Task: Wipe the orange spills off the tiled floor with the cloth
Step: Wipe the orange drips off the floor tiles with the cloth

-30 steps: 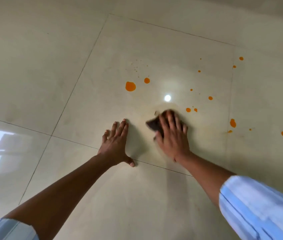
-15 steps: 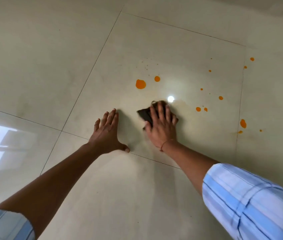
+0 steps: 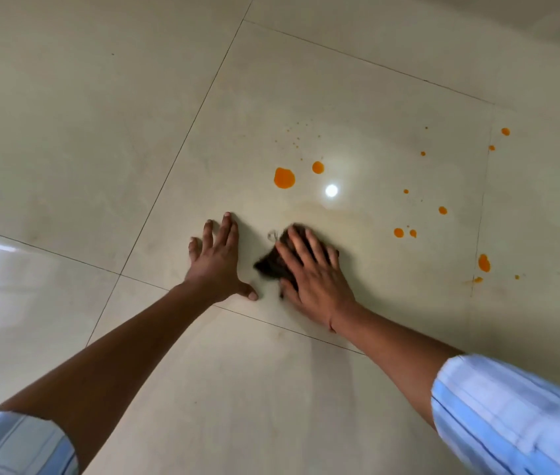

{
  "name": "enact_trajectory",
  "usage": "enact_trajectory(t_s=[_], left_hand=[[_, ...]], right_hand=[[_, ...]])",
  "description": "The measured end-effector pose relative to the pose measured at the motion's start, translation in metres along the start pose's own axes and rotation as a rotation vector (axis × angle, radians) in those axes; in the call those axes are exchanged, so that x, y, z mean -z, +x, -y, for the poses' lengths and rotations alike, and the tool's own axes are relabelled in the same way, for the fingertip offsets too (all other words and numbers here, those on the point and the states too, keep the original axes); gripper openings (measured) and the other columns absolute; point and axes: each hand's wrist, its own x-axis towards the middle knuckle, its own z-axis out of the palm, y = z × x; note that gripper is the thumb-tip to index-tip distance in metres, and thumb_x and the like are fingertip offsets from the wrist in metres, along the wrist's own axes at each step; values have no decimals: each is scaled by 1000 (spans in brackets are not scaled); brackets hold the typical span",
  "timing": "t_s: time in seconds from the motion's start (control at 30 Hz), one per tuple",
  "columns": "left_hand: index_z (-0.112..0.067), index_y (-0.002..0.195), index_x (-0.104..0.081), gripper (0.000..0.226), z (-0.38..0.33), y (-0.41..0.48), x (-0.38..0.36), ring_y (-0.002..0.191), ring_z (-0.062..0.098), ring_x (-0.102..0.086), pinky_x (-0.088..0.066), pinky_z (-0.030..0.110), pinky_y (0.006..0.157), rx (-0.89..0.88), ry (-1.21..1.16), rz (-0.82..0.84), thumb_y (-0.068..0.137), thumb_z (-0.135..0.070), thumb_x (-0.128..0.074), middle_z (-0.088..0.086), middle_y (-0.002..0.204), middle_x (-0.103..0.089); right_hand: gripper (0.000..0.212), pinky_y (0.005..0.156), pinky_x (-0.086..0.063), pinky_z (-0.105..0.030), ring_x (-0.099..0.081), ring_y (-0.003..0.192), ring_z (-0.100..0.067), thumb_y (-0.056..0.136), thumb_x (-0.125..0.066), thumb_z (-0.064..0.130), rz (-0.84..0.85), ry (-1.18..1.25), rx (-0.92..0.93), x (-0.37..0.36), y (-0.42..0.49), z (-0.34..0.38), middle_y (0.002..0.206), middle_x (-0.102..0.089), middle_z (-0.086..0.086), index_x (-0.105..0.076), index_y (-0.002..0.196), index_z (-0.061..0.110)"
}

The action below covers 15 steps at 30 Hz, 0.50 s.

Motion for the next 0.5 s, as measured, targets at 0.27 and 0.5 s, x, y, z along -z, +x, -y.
enact_trajectory(t_s=[0.27, 0.5], left_hand=[[-7, 150, -10, 141, -15, 8, 35, 140, 36, -16, -20, 55, 113, 12, 166, -35, 45, -74, -78, 9, 158, -4], [-12, 150, 14, 162, -3, 52, 36, 144, 40, 11, -11, 60, 114, 36, 63, -12, 35, -69, -84, 1, 159, 20]], right_hand=[[67, 112, -26, -53, -12, 148, -34, 93, -23, 50, 62, 79, -263, 24, 12, -65, 162, -13, -9, -21, 154, 21], [62, 112, -22, -51, -14, 147, -35, 94, -37, 45, -124, 112, -232, 37, 182, -50, 160, -20, -11, -28, 151, 20]])
